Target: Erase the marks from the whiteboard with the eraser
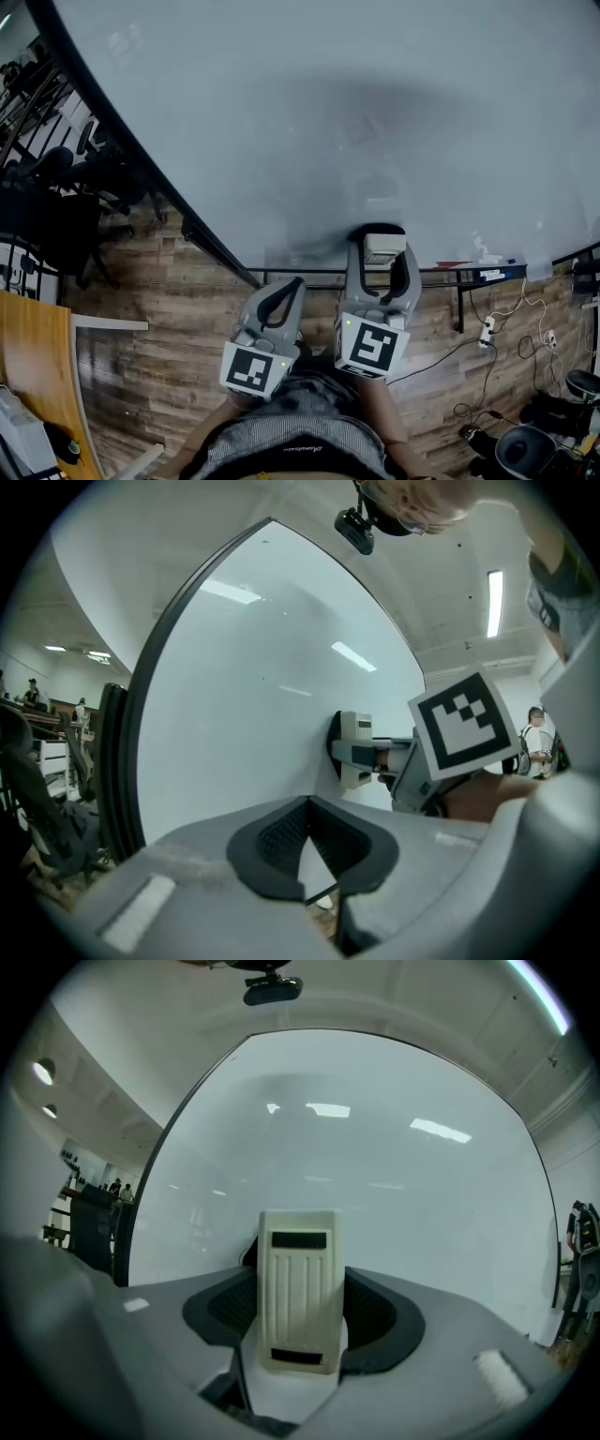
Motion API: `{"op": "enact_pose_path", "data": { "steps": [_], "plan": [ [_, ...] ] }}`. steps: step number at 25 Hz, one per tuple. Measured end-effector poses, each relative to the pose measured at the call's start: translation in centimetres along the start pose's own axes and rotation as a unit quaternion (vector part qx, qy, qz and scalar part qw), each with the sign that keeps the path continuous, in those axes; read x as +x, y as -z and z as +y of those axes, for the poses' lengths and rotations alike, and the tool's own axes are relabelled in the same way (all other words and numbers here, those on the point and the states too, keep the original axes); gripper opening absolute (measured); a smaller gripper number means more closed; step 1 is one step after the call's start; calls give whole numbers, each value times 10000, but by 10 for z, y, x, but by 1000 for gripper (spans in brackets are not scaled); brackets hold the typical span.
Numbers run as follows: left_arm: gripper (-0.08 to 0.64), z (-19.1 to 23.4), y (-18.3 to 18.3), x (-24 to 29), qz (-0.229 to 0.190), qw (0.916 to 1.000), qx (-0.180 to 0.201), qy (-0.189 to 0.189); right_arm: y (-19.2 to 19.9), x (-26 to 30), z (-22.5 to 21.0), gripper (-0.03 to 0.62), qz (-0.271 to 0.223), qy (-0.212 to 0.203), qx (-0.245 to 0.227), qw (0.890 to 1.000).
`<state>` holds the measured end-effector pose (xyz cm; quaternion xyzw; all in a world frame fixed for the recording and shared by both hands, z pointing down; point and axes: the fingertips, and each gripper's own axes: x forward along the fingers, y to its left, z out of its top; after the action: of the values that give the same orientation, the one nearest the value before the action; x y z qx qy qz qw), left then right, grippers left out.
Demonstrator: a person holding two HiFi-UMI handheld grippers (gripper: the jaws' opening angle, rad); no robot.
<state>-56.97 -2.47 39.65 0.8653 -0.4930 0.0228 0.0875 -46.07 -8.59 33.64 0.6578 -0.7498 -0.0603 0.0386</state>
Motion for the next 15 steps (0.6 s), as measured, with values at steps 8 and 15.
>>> {"op": "enact_pose_path", "data": {
  "steps": [8, 15],
  "plan": [
    [3, 21, 2, -20, 3, 9996, -53, -278, -11, 4, 49, 264, -105, -455, -173, 9988],
    [3, 43, 2, -45, -46, 9983, -115, -569, -20, 2, 87, 264, -215, -695, -386, 9966]
  ]
}}
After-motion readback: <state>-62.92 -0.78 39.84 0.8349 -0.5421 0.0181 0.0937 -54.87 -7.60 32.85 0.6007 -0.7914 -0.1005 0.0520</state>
